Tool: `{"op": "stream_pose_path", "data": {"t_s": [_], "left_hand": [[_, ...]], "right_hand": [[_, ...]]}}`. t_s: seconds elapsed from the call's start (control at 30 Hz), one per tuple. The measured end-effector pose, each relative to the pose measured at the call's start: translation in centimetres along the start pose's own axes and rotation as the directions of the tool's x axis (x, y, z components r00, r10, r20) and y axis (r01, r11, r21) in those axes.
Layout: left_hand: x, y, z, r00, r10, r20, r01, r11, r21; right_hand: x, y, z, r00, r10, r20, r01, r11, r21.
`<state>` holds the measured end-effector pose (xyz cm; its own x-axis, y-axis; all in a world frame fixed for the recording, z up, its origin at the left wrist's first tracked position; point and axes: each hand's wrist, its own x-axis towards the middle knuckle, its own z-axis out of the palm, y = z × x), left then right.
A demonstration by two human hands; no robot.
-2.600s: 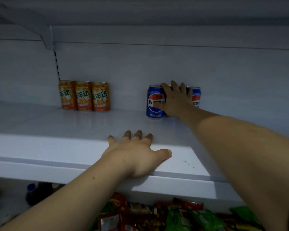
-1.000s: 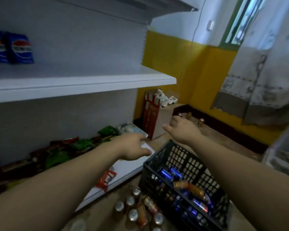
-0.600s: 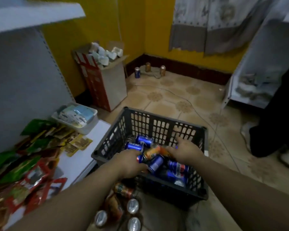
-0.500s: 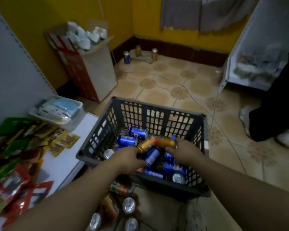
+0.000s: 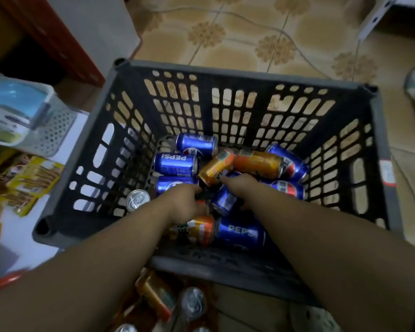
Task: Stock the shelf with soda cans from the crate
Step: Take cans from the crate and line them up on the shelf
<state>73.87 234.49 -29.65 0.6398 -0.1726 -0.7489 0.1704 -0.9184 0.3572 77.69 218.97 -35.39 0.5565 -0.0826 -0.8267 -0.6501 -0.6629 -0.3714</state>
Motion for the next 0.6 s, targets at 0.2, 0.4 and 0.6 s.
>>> {"op": "stream_pose_path", "data": {"t_s": [0.2,0.4,0.6], "left_hand": [[0.2,-0.2,0.2,1.000,-0.015,-0.015,0.014,0.997,-0.076],[-5.4,1.2,-1.0,0.967,-0.011,-0.254,-0.064,0.956,-0.287],[-16.9,3.1,-3.2,0.945,-0.110,-0.308,-0.221,0.480,-0.849]], "right_hand": [[2.3,1.9,2.1,0.983,0.085,-0.161,-0.030,0.948,0.317],[-6.5,-0.7,-1.5,0.984,-0.151,-0.095,0.177,0.772,0.610],[-19.9,-3.9,-3.9,0.874,-0.485,-0.021,0.299,0.503,0.811]]}}
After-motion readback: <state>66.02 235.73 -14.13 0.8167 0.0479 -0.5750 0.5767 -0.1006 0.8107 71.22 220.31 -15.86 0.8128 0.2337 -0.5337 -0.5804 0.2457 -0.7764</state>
